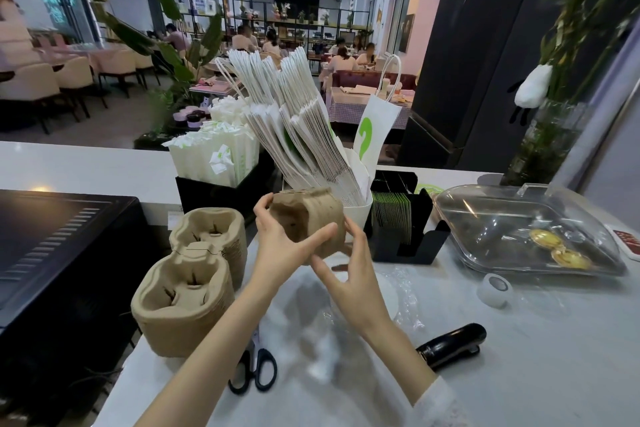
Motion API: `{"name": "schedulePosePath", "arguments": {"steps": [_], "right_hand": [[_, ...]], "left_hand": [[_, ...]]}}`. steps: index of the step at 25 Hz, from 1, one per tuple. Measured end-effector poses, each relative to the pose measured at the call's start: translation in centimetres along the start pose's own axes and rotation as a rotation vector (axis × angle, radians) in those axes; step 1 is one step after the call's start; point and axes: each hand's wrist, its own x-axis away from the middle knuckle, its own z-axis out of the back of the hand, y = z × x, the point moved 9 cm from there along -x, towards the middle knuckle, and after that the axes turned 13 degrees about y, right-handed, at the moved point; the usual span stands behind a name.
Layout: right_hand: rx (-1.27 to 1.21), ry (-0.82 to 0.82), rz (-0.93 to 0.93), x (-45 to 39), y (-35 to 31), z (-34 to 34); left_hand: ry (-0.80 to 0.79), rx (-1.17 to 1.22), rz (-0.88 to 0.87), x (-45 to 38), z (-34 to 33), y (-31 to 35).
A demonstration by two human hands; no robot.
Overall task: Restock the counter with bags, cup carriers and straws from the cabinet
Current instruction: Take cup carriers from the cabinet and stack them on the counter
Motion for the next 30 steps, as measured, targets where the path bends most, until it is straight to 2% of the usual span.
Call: {"name": "schedulePosePath", "arguments": {"steps": [5,9,11,16,22,26,30], "right_hand": [[-0.273,0.127,-0.245,-1.2,3.1,1.1],[-0.546,0.133,-0.694,-0.7,6.7,0.4],[-0.593,0.084,-0.813,0.0,7.1,-0.5],[-0.521,-0.023,-0.909,0.6,6.9,-2.5],[-0.606,-0.110,-1.056,1.5,7.0,-7.5],[-0.616,-0.097,-1.090,1.6,7.0,-9.5],[-0.606,-0.066,-1.024,0.7,7.1,-9.5]], "left_hand": [[-0.139,-0.227,-0.184,1.0,-1.9,1.2],[-0.291,-0.435,-0.373,1.1,-3.2,1.3],[-0.310,-0.544,-0.436,1.2,-3.4,1.1],[-0.248,-0.822,-0.588,0.4,-1.7,1.0],[-0.295,-1.097,-0.684,-2.1,1.8,1.1],[-0.262,-1.115,-0.703,-2.5,3.2,0.1],[-0.245,-0.959,-0.667,-2.3,3.9,-0.2]]}}
